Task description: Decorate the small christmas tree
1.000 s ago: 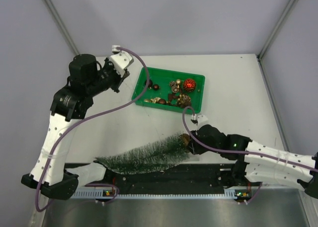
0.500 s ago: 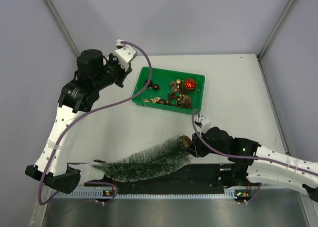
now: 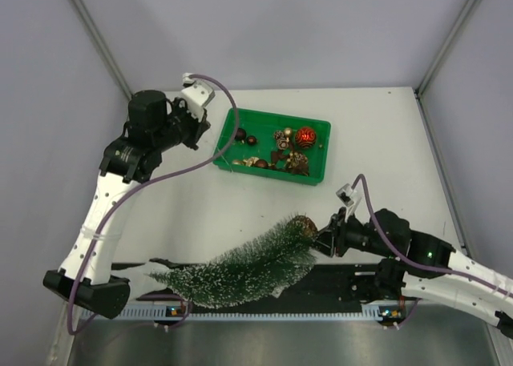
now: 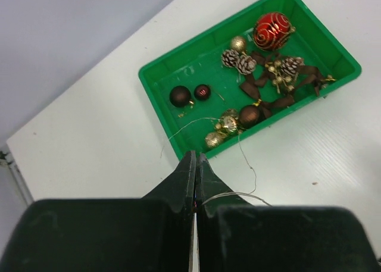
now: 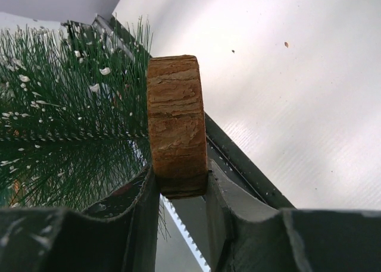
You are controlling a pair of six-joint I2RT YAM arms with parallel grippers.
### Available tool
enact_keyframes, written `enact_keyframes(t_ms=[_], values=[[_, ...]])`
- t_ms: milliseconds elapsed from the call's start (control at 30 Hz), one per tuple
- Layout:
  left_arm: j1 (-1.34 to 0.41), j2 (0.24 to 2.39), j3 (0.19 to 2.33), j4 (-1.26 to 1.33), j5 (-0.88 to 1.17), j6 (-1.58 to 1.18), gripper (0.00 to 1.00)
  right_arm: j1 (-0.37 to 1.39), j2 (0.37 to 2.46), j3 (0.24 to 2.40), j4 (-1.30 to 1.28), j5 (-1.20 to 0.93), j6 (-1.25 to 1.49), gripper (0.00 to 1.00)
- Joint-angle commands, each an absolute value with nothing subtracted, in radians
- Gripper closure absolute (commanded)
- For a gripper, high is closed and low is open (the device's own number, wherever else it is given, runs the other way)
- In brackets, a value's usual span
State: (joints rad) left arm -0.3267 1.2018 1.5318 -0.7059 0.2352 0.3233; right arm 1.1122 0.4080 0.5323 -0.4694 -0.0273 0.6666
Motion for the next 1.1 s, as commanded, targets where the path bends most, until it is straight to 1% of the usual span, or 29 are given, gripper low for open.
enact_keyframes(t_ms=[0, 133, 300, 567, 867, 1067], values=[[-0.314, 1.114, 1.444, -0.635, 0.368, 0.236, 1.0, 1.124, 0.388, 0.621, -0.38, 0.03, 0.699, 1.0], [-0.313, 1.068, 1.37, -0.64, 0.426, 0.187, 1.0, 1.124, 0.393, 0.71, -0.359, 0.15, 0.719, 1.0], [-0.313, 1.02, 1.302, -0.65, 0.472, 0.138, 1.0, 1.124, 0.423, 0.851, -0.354, 0.251, 0.724, 1.0], [-0.313, 0.968, 1.247, -0.658, 0.503, 0.077, 1.0, 1.123, 0.5, 0.975, -0.377, 0.449, 0.802, 1.0], [-0.313, 0.897, 1.186, -0.699, 0.521, 0.109, 1.0, 1.123, 0.577, 1.196, -0.604, 0.748, 0.833, 1.0], [-0.313, 0.862, 1.166, -0.699, 0.586, 0.075, 1.0, 1.123, 0.733, 1.313, -0.724, 0.871, 0.877, 1.0]])
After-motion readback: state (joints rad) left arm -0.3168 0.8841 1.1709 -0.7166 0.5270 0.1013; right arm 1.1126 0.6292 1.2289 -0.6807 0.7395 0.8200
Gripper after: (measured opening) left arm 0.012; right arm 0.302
